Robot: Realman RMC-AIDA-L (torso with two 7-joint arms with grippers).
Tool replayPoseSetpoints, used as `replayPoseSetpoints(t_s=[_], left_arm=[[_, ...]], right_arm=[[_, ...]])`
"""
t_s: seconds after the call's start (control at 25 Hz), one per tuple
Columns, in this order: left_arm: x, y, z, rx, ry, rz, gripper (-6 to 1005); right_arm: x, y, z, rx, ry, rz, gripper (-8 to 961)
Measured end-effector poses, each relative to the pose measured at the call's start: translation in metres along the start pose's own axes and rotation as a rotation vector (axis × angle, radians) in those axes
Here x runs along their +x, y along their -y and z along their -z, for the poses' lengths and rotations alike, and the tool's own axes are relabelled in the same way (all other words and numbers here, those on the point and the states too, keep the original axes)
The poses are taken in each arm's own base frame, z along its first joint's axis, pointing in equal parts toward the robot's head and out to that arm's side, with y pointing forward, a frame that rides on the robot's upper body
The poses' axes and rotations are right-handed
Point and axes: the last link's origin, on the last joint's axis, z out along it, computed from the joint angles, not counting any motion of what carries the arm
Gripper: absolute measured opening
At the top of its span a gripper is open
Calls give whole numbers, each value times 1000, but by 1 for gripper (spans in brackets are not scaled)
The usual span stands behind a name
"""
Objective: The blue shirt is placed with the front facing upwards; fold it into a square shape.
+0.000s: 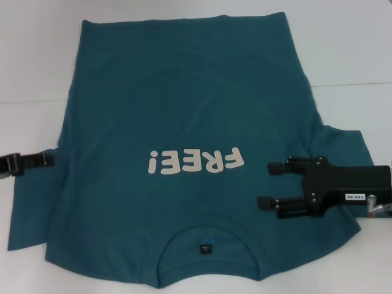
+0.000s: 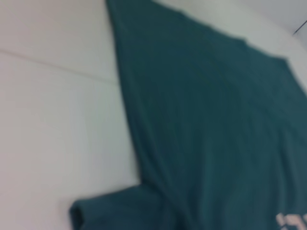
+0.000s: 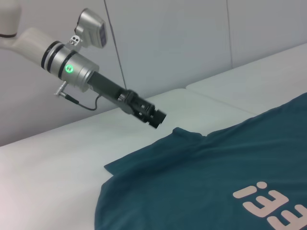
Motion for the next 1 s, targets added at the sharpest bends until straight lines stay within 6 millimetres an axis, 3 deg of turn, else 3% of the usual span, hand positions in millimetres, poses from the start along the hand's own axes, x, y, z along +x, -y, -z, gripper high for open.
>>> replayPoseSetpoints(t_s=[1.0], left_arm=[[-9, 18, -1, 167, 81, 3, 932]], right_arm=[[-16, 10, -5, 19, -6, 46, 928]])
